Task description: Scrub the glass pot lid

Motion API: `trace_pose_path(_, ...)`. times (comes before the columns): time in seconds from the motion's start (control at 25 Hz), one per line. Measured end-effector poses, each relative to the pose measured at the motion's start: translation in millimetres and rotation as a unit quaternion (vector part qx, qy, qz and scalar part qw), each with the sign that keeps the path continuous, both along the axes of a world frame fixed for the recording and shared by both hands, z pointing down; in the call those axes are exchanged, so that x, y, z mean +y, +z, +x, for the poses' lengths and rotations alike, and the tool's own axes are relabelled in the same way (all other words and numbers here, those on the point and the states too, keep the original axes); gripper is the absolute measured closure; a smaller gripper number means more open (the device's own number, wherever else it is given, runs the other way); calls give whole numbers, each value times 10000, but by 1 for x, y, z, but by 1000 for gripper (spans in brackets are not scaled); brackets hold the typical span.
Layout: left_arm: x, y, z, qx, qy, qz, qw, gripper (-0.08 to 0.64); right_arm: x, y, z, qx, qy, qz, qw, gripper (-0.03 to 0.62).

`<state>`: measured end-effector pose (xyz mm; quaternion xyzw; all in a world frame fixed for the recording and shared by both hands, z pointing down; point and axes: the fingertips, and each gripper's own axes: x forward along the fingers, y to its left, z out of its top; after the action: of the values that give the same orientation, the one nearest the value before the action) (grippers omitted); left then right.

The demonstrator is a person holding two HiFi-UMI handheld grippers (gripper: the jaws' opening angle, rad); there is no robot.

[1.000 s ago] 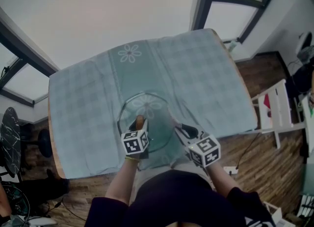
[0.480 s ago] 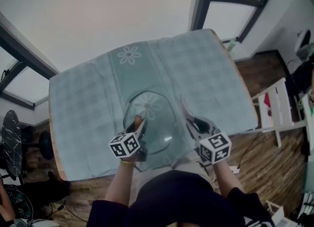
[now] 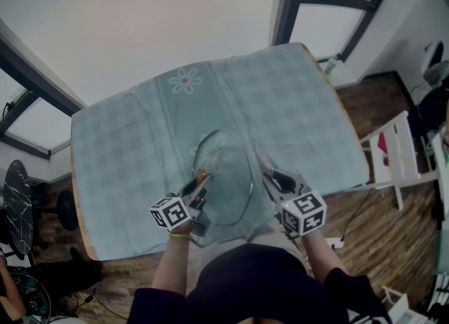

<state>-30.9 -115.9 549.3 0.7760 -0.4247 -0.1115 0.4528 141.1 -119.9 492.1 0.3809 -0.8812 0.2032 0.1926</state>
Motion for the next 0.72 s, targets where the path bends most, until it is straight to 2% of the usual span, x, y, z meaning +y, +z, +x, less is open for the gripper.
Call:
trace_pose_path(0.32,10,-10,20,798,345,127,9961,393,5,4,-7,13,-32,-66,10000,511)
trace_pose_path(0.52,15,-13,18,1391,272,189,9897,393,4,1,-16,-50,-71,-40,10000,511)
trace_pose_path(0.72,17,-17,8,2037,125,229,9787,393,1,-2,-31,-140,-206,-23,9997,511)
